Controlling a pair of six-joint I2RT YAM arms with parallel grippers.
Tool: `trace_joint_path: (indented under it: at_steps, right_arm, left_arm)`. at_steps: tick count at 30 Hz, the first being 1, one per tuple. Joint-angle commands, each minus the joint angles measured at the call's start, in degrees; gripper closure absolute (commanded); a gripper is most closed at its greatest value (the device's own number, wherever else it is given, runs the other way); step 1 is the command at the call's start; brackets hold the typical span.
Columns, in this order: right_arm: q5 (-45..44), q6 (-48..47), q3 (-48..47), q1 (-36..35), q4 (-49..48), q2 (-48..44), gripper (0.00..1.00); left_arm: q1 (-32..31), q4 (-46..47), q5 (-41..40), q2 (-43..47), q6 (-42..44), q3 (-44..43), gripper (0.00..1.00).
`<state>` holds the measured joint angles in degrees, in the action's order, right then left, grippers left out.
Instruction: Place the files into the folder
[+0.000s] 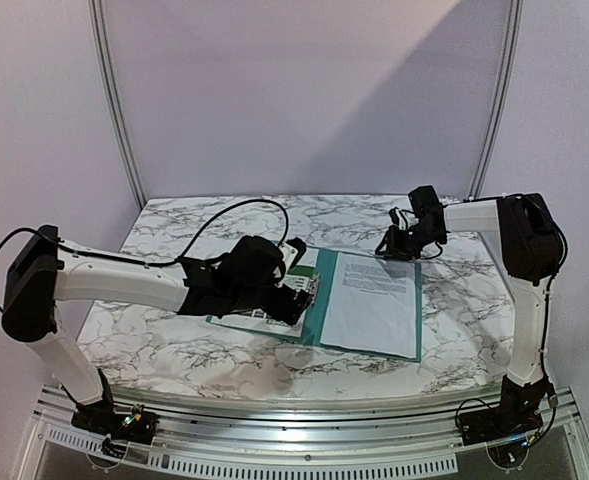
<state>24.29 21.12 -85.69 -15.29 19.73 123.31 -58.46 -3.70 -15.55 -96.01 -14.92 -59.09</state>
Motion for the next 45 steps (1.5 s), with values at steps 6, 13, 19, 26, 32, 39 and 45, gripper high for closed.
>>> trace_joint_path:
  at_steps: [6, 13, 19, 26, 32, 39, 45]
  right_arm:
    - [0.4, 1.5, 10.9, -3.5, 5.4, -5.9, 0.69]
    - [1.0, 2.0, 16.6, -5.2, 5.7, -13.4, 0.69]
    - [-0.1, 1.7, 16.4, -5.5, 7.5, -19.6, 0.69]
    - [-6.0, -1.2, 19.5, -5.4, 13.1, -31.4, 0.61]
    - [-4.1, 2.0, 32.4, -5.5, 11.7, -44.6, 0.37]
    - [5.1, 7.3, 42.2, -5.5, 12.1, -54.7, 0.16]
    - [15.1, 14.8, 53.2, -5.5, 5.5, -60.8, 0.12]
  left_arm:
    - [0.7, -1.0, -3.7, -0.3, 1.2, -2.8, 0.07]
    - [6.3, -0.1, 1.4, -3.3, 2.0, -8.7, 0.07]
    - [9.7, -0.6, 6.2, -11.6, 1.9, -16.8, 0.08]
    - [10.8, -6.6, 8.2, -16.8, 1.4, -20.1, 0.12]
    - [9.9, -7.4, 9.4, -16.1, 1.1, -16.1, 0.17]
    - [7.9, -8.4, 9.2, -17.9, 0.1, -14.3, 0.19]
    - [7.5, -6.1, 12.1, -18.9, -1.9, -11.7, 0.31]
